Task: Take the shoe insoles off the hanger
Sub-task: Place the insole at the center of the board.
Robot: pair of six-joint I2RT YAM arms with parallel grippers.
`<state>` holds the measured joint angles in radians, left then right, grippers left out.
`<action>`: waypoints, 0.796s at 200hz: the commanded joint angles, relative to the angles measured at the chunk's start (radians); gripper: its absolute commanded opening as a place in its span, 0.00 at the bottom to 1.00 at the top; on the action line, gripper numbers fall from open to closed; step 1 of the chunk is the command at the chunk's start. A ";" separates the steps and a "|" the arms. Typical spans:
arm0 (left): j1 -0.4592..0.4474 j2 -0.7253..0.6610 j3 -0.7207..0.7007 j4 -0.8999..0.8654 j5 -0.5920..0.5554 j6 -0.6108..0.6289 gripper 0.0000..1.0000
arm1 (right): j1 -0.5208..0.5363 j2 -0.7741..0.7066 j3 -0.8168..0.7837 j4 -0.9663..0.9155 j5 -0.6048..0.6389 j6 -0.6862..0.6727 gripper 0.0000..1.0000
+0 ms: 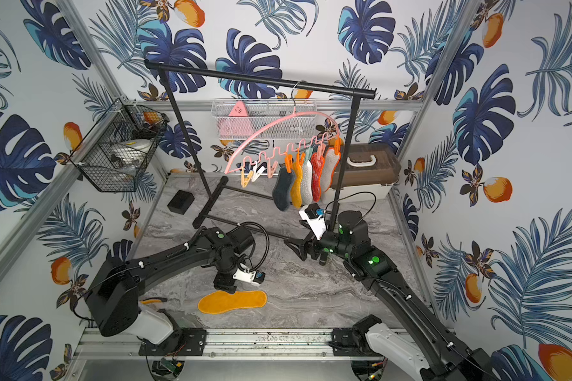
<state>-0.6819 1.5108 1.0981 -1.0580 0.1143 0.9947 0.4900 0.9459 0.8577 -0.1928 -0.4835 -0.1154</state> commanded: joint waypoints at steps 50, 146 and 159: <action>0.055 -0.208 -0.033 0.236 0.252 -0.210 0.73 | 0.002 -0.010 -0.037 0.151 0.265 0.154 0.89; 0.293 -0.106 -0.021 0.724 0.539 -0.422 0.74 | 0.001 -0.095 -0.029 0.071 0.335 0.095 0.89; 0.319 -0.086 -0.018 0.811 0.566 -0.455 0.74 | 0.002 -0.104 -0.034 0.067 0.333 0.087 0.89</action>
<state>-0.4000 1.4010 1.0695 -0.4641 0.5476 0.6209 0.4900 0.8558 0.8219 -0.0990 -0.1661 -0.0010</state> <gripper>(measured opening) 0.741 0.893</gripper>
